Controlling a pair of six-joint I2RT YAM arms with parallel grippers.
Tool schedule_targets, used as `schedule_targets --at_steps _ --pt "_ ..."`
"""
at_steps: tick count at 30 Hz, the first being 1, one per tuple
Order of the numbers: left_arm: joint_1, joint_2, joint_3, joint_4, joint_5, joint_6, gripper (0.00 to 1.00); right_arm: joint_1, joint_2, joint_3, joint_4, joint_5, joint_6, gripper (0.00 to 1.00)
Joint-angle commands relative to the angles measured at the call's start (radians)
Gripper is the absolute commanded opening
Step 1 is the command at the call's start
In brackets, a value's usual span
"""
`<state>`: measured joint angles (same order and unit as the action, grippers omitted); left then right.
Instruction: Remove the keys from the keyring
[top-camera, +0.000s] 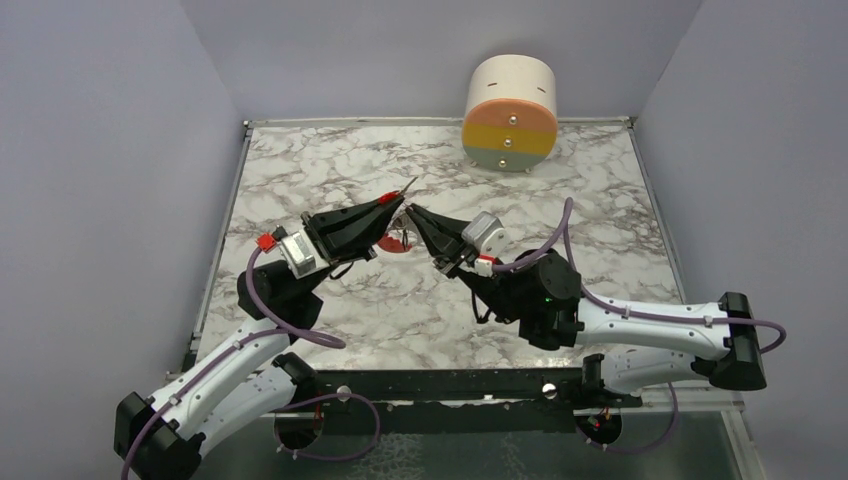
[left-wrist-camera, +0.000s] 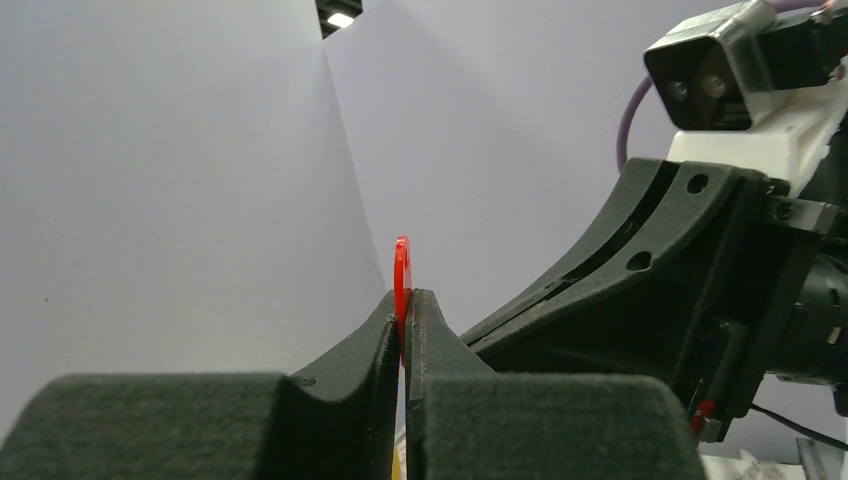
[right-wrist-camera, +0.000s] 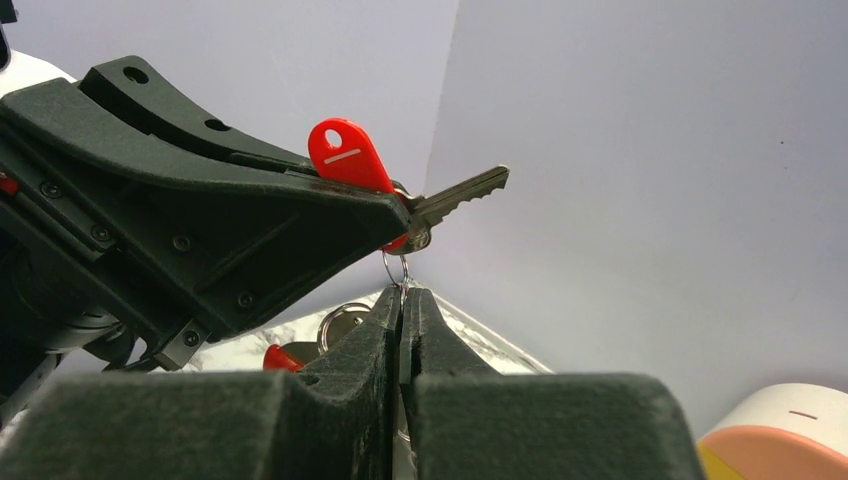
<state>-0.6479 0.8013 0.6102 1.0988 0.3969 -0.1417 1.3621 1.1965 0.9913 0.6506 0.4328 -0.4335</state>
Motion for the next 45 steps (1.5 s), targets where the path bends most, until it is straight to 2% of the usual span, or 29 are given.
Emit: schedule_targets --at_steps 1,10,17,24,26,32,33,36,37,45 --pt "0.008 -0.032 0.006 -0.019 -0.160 0.087 0.00 -0.003 -0.047 -0.026 0.008 0.007 -0.033 0.01" --pt "0.008 -0.016 -0.001 -0.048 -0.210 0.103 0.01 -0.002 -0.095 -0.061 0.046 -0.022 -0.037 0.02" --pt "0.008 -0.004 -0.022 -0.053 -0.243 0.106 0.11 -0.003 -0.126 -0.077 0.072 -0.048 -0.035 0.01" --pt "0.008 0.000 -0.039 -0.050 -0.179 0.030 0.11 -0.003 -0.110 -0.109 0.161 -0.052 -0.062 0.01" --pt "0.008 -0.005 -0.043 -0.046 -0.164 0.017 0.07 -0.003 -0.095 -0.105 0.170 -0.039 -0.059 0.01" --pt "0.008 0.004 -0.032 -0.043 -0.155 0.028 0.06 -0.002 -0.025 -0.009 0.005 -0.013 -0.017 0.01" --pt "0.008 0.003 -0.031 -0.043 -0.151 0.028 0.06 -0.003 -0.010 -0.002 -0.005 -0.010 -0.016 0.05" --pt "0.008 -0.004 -0.028 -0.043 -0.143 0.028 0.06 -0.008 0.030 0.018 -0.036 0.023 -0.020 0.30" --pt "0.008 -0.009 -0.026 -0.043 -0.141 0.028 0.06 -0.013 0.035 0.019 -0.043 0.032 -0.016 0.33" --pt "0.008 -0.010 -0.010 -0.043 -0.118 0.016 0.06 -0.056 -0.014 -0.029 -0.057 0.032 0.040 0.36"
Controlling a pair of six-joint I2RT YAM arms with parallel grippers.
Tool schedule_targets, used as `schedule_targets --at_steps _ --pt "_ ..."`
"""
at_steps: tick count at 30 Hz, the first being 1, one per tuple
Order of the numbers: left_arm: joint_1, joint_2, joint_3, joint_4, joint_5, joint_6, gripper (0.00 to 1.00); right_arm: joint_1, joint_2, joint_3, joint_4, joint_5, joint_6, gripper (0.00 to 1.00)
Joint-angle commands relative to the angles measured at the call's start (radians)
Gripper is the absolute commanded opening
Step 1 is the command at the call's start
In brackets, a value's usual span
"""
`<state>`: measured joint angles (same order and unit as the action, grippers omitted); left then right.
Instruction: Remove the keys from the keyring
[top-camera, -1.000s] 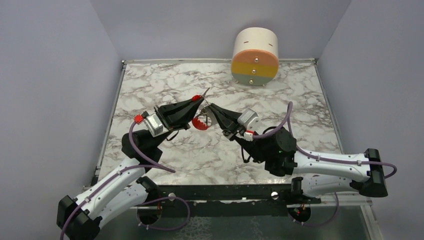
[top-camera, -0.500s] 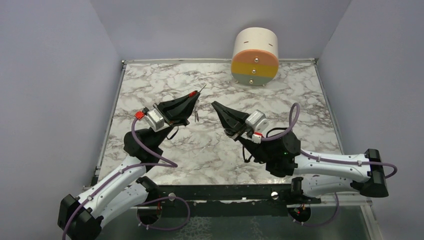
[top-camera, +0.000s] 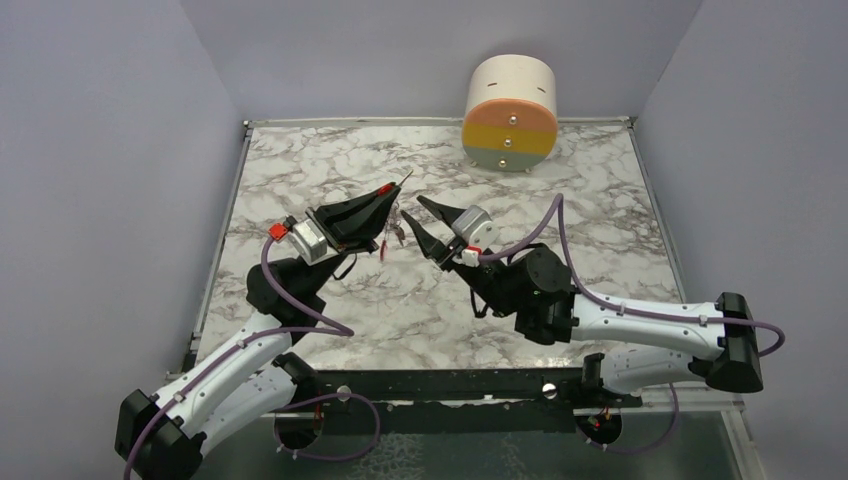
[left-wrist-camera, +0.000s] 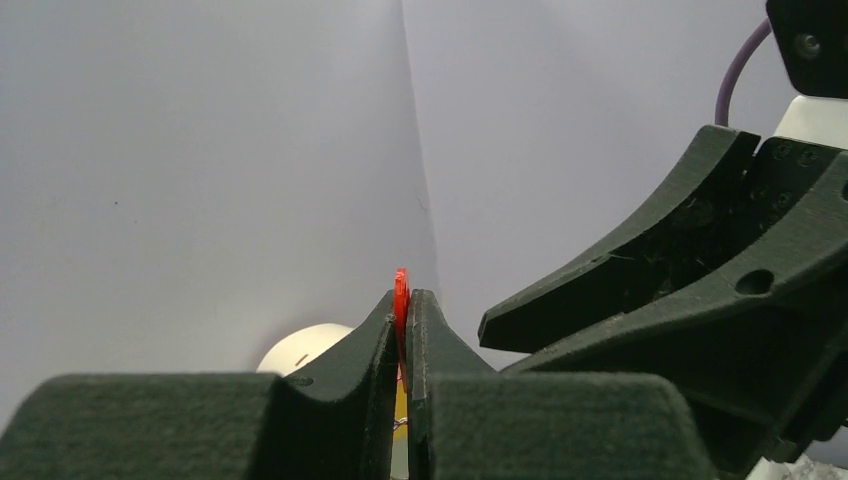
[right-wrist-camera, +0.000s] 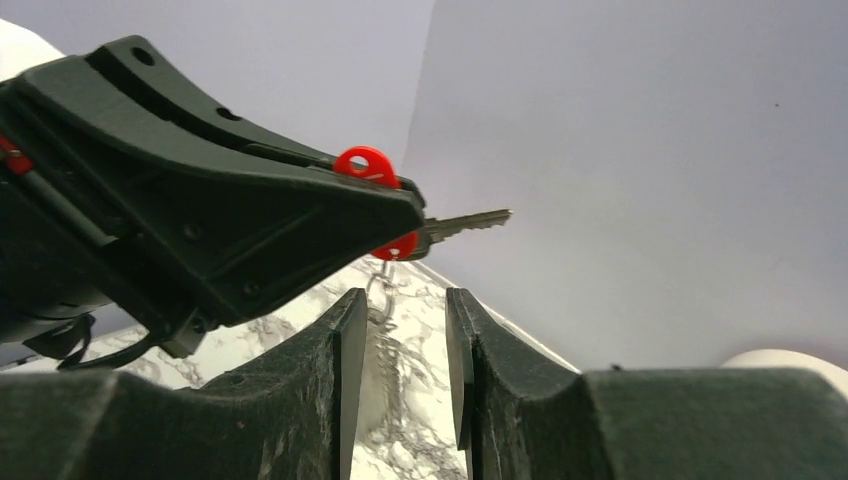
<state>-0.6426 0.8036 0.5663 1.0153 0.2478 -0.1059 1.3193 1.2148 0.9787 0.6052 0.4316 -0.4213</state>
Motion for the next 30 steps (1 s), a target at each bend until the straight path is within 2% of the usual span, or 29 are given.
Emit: schedule_targets --at_steps 1,14,30 --pt "0.002 -0.011 0.036 0.040 0.037 -0.025 0.06 -0.015 -0.034 -0.022 -0.004 0.036 0.026 0.36" --pt "0.003 0.002 0.037 0.059 0.060 -0.049 0.04 -0.020 0.028 -0.038 0.087 0.089 -0.010 0.49" --pt "0.002 -0.007 0.032 0.094 0.082 -0.082 0.03 -0.021 0.084 -0.065 0.234 0.150 -0.084 0.49"
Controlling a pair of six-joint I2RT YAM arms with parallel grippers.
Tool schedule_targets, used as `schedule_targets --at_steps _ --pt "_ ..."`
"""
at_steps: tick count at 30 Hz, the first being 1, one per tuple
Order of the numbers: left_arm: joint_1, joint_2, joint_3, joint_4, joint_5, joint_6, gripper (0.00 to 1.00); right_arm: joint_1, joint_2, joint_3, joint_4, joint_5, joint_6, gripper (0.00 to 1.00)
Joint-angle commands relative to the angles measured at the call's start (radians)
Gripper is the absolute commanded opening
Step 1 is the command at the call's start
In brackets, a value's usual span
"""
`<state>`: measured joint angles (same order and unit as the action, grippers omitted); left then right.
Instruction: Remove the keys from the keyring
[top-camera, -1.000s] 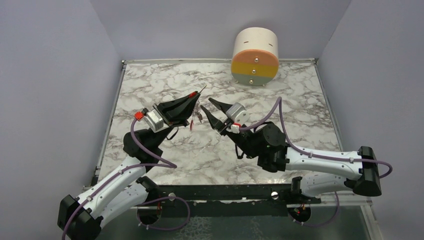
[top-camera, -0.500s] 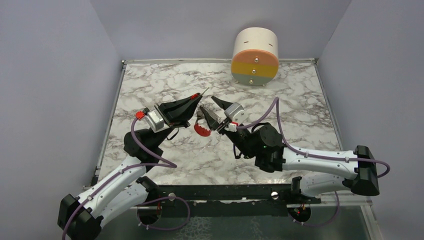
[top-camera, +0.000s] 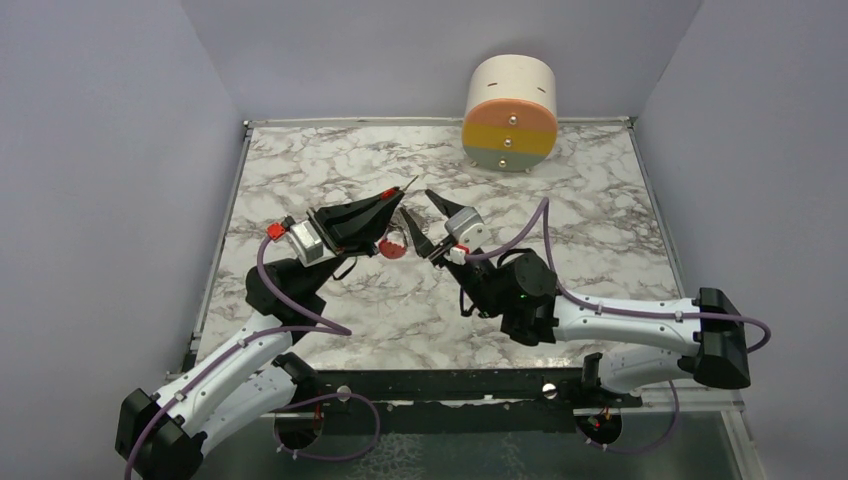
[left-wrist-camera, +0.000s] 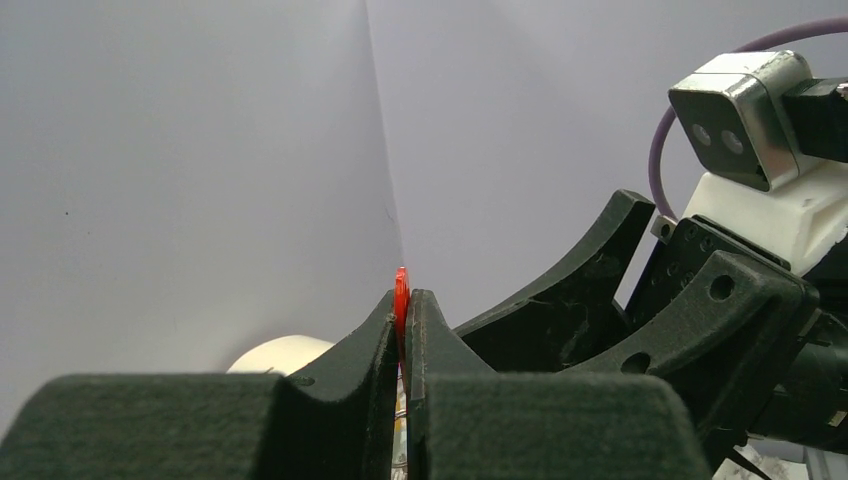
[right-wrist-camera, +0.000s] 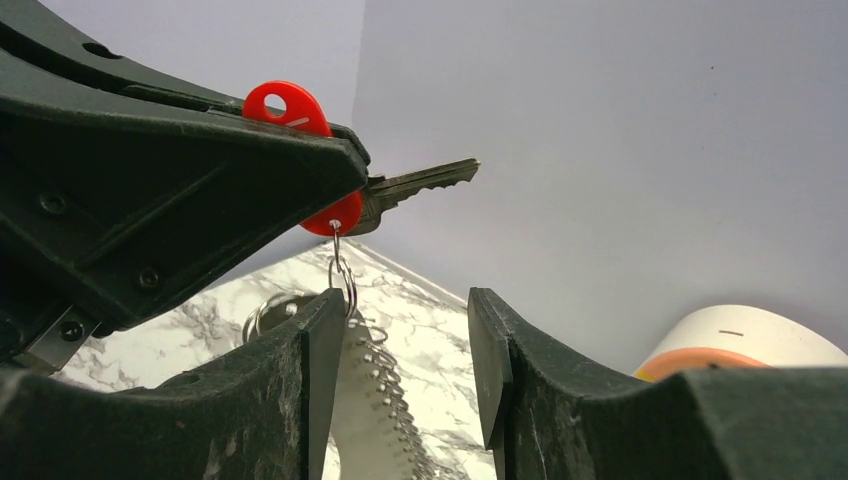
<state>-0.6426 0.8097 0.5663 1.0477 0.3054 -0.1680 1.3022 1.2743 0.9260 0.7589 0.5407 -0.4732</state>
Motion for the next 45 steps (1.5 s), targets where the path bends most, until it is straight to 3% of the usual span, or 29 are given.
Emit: schedule_targets --at_steps 1,23,45 --pt "0.003 -0.012 0.032 0.063 0.025 -0.023 0.03 -0.003 0.028 -0.012 0.087 0.042 -0.034 0.49" --pt "0.003 0.013 0.003 0.144 0.033 -0.090 0.04 -0.004 0.075 -0.033 0.304 0.023 -0.100 0.45" --pt "0.001 0.042 0.001 0.189 0.040 -0.116 0.03 -0.003 0.140 0.016 0.383 -0.078 -0.139 0.36"
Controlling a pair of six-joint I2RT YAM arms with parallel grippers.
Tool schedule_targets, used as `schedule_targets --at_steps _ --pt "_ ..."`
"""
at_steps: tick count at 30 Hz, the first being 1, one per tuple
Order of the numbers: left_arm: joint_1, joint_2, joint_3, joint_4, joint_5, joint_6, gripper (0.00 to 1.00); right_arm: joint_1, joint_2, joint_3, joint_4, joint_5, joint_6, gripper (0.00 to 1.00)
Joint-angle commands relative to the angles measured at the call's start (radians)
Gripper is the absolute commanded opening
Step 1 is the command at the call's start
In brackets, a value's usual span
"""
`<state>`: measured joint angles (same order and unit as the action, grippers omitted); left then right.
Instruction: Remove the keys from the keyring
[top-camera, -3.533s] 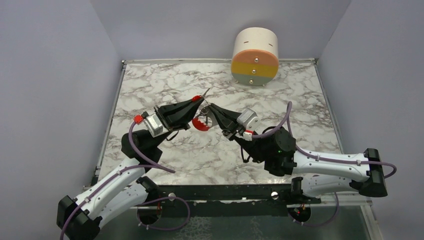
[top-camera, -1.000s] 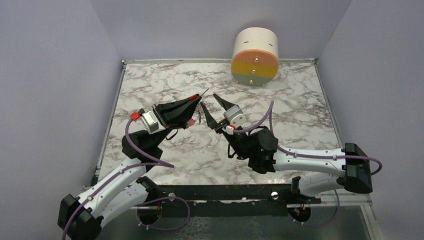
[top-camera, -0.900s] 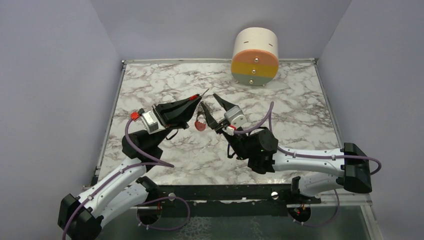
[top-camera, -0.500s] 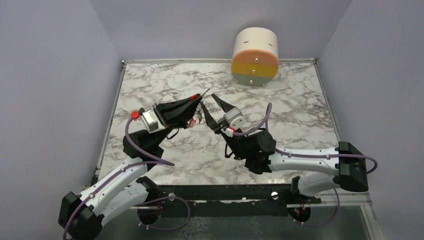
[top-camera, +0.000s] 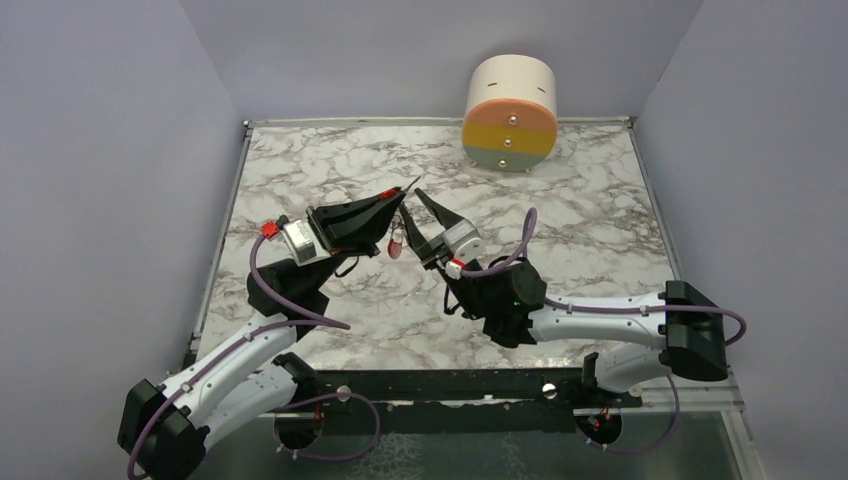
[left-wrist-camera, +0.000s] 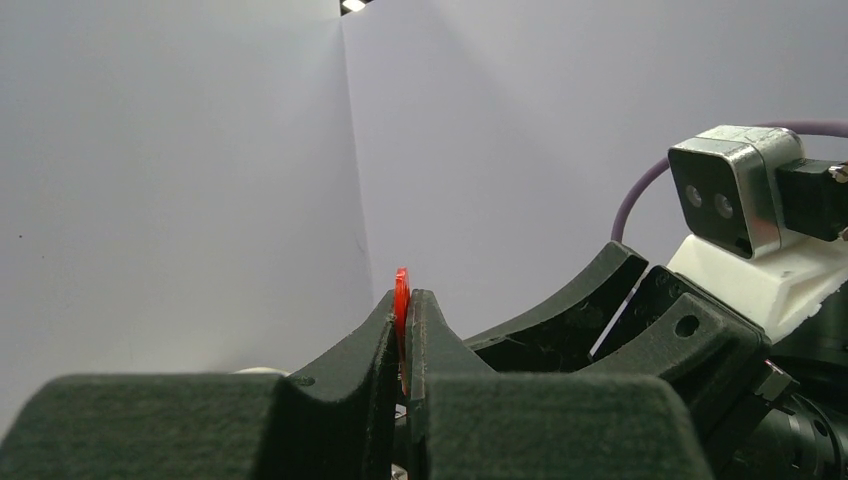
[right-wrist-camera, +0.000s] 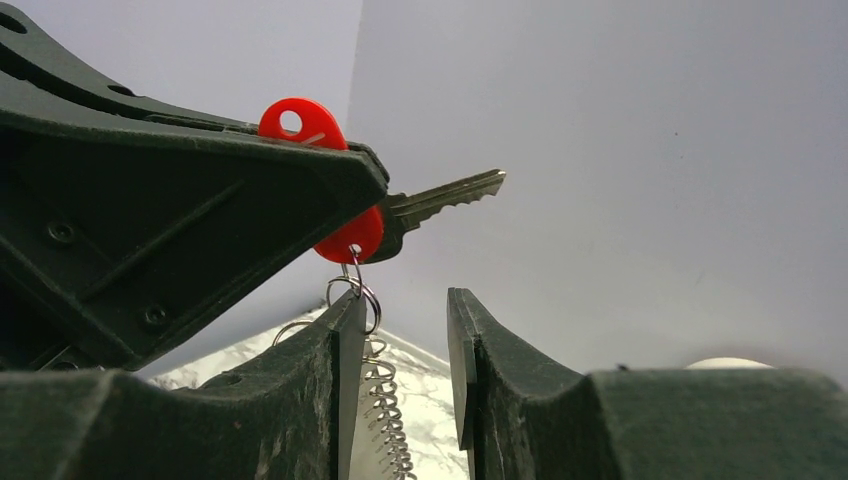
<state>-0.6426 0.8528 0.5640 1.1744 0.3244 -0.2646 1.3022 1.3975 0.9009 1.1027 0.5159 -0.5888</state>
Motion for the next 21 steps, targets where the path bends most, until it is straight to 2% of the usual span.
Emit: schedule_targets --at_steps 1,10,15,21 --pt "0.001 -0.001 0.003 0.064 0.020 -0.020 0.04 -0.004 0.020 0.044 0.039 -0.060 -0.030 0.36" --pt "0.001 0.004 0.004 0.073 0.024 -0.027 0.03 -0.003 0.049 0.046 0.108 -0.056 -0.101 0.35" --pt "0.001 0.008 0.005 0.074 0.030 -0.034 0.04 -0.003 0.061 0.040 0.149 -0.054 -0.132 0.18" --pt "0.001 0.008 0.006 0.079 0.035 -0.042 0.04 -0.004 0.070 0.035 0.185 -0.051 -0.160 0.04"
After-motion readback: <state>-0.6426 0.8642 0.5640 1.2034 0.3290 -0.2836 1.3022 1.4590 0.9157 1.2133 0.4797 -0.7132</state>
